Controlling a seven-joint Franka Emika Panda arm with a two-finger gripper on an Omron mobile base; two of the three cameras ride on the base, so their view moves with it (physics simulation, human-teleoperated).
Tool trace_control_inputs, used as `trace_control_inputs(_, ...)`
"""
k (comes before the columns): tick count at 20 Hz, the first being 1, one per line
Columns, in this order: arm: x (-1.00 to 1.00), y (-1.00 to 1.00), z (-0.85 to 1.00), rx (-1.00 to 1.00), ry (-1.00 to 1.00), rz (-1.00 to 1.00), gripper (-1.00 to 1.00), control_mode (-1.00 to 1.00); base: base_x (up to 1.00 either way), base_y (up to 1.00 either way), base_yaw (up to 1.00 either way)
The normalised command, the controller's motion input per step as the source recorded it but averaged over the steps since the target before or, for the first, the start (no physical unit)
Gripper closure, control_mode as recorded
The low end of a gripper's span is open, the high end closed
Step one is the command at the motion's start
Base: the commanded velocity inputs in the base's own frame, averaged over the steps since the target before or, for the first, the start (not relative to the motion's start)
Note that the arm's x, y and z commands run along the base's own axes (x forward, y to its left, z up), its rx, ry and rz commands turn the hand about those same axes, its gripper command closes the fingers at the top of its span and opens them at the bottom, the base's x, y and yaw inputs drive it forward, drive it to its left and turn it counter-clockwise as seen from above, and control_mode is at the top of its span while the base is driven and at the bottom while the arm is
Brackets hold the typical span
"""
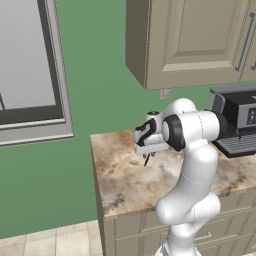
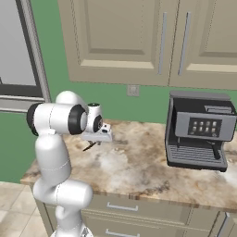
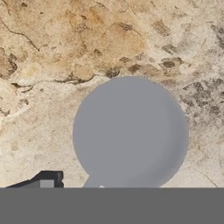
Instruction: Organize the utensils by type. Pick up the wooden spoons from the counter and place them in the open cabinet. Then pick up the metallic utensils from the counter and place them in the open drawer.
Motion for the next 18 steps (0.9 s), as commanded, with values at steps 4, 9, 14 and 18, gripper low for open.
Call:
trace_control_inputs(4,0.0,-0.05,-0.16,0.0,-0.05,0.0,1.0,-1.0,0.0,0.0,0.0)
trace_control_inputs(9,-0.1,0.0,0.1,0.0,-0.12,0.0,1.0,-1.0,0.0,0.0,0.0)
trace_control_inputs(14,-0.22,0.01,0.4,0.0,-0.16,0.0,1.0,-1.0,0.0,0.0,0.0)
trace_control_inputs(18,-0.34,0.0,0.54,0.0,-0.16,0.0,1.0,-1.0,0.0,0.0,0.0)
